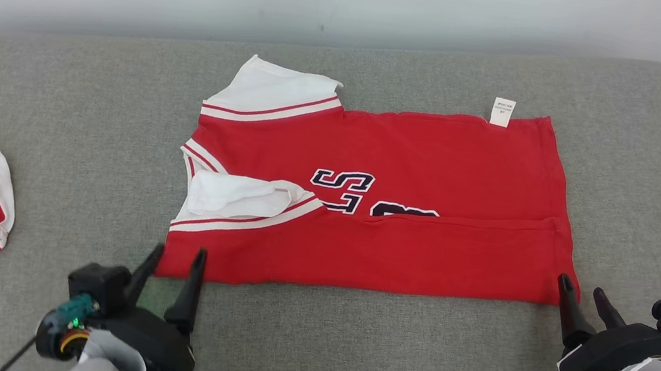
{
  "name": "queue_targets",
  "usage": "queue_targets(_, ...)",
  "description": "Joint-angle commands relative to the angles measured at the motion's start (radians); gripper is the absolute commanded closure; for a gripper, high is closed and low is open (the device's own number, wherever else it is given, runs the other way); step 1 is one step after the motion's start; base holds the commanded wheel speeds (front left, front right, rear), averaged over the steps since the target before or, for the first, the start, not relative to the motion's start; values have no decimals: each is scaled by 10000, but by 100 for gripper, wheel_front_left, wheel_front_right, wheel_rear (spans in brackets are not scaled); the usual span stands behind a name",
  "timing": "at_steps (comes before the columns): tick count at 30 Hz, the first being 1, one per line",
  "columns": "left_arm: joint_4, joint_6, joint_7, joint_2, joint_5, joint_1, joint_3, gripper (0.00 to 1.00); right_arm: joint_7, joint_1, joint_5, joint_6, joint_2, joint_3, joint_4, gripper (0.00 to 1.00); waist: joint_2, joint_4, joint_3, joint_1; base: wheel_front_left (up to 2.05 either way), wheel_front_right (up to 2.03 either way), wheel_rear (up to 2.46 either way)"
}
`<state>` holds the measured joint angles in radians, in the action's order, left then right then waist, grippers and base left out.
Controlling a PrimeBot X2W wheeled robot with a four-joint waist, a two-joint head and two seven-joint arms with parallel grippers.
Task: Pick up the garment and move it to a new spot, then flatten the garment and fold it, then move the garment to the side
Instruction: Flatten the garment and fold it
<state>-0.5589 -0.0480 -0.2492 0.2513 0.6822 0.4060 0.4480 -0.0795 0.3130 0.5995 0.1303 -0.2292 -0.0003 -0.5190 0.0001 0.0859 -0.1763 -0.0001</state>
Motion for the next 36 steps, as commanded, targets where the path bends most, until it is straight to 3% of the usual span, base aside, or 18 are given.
queue_targets(1, -13, 21, 61, 41, -107, -246, 145, 0, 104, -51, 31, 5, -29, 49, -75, 0, -1, -28, -30, 1, 0, 0, 0)
queue_targets(10, -402, 396, 132, 218, -311, -51, 171, 0, 440, 394, -608, 6, -284, 568, -692, 0, -1, -59, -317, 1, 0, 0, 0)
queue_targets(13, -498, 313, 232, 167, -258, -25, 243, 0, 534, 545, -738, 5, -244, 791, -975, 0, -1, -93, -381, 1, 0, 0, 0)
queue_targets(14, -530, 310, 304, 134, -269, -7, 301, 0, 559, 584, -810, 5, -287, 889, -1070, 29, -1, -109, -400, 1, 0, 0, 0)
queue_targets(15, -565, 274, 365, 88, -255, 20, 352, 35, 610, 618, -887, 5, -328, 992, -1176, 78, -1, -123, -415, 1, 0, 0, 0)
queue_targets(16, -591, 262, 393, 60, -244, 50, 382, 58, 669, 661, -927, 5, -350, 1082, -1269, 100, -1, -139, -425, 1, 0, 0, 0)
queue_targets(17, -613, 261, 393, 48, -238, 65, 391, 100, 742, 707, -944, 5, -342, 1127, -1346, 100, -1, -150, -426, 1, 0, 0, 0)
queue_targets(27, -667, 314, 77, -85, -7, -552, 224, 100, 1391, 279, -586, 5, -330, 1423, -1686, 100, -1, -342, 451, 1, 0, 0, 0)
queue_targets(36, 475, 669, -98, -4, 340, -2461, -127, 100, 1343, -1292, -258, 5, -293, 1336, -764, 100, -1, -598, 1284, 1, 0, 0, 0)
